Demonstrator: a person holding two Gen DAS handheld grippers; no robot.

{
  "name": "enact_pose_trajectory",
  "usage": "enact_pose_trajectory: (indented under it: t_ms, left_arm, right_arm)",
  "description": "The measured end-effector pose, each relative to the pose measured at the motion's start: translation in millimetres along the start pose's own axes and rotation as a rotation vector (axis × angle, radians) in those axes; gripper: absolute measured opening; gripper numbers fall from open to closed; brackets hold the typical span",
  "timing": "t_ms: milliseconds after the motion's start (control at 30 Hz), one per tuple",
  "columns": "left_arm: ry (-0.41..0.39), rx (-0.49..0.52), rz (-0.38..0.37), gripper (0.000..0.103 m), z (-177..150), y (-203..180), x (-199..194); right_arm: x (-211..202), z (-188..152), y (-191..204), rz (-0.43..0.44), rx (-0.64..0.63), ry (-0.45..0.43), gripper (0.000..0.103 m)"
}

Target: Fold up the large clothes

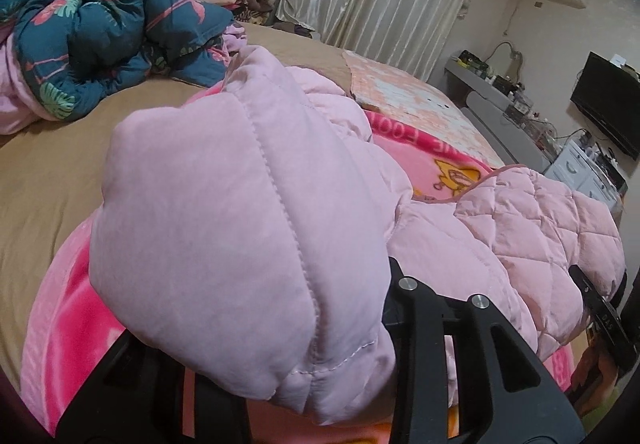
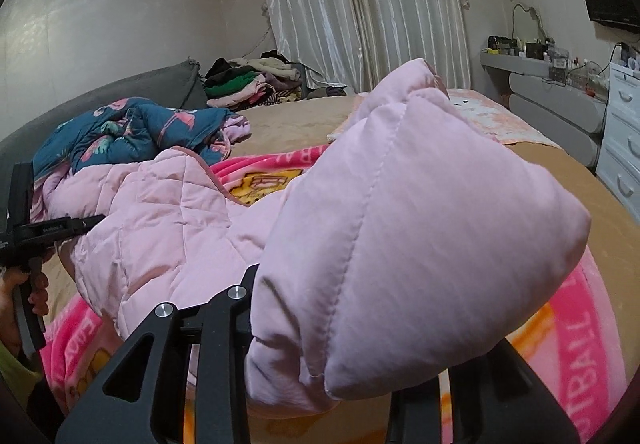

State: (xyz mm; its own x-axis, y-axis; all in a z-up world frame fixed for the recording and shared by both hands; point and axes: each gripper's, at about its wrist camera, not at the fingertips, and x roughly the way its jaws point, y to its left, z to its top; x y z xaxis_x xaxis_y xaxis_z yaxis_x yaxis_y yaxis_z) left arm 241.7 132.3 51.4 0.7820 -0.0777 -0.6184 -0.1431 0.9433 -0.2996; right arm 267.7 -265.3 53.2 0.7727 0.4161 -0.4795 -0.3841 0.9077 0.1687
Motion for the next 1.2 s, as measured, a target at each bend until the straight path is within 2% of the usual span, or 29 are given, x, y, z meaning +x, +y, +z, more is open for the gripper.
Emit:
enact_pose_trajectory:
  t_ms: [500, 700, 1033, 1200]
  left_arm:
    - [0.001, 0.014, 0.001, 0.027, -44.1, 17.4, -31.0]
    - [0.007, 0.043, 0.033, 0.027, -58.9, 21.4, -32.2]
    - [0.028, 0.086, 0.084, 0.027, -73.4, 28.3, -25.9]
    - [0.038, 0.078, 0.092, 0.028, -75.9, 33.3, -20.8]
  right_arm:
    - [-50.5, -33.3, 35.7, -0.043, -0.105, -0.011, 0.030]
    - [-55.4, -46.7, 42.0, -0.066, -0.132, -0.007, 0.030]
    - [-51.8, -61.1, 69.4, -0.180, -0.245, 0.032, 0.030]
    - [-38.7, -56.0, 64.9, -0.200, -0.186, 0.069, 0.030]
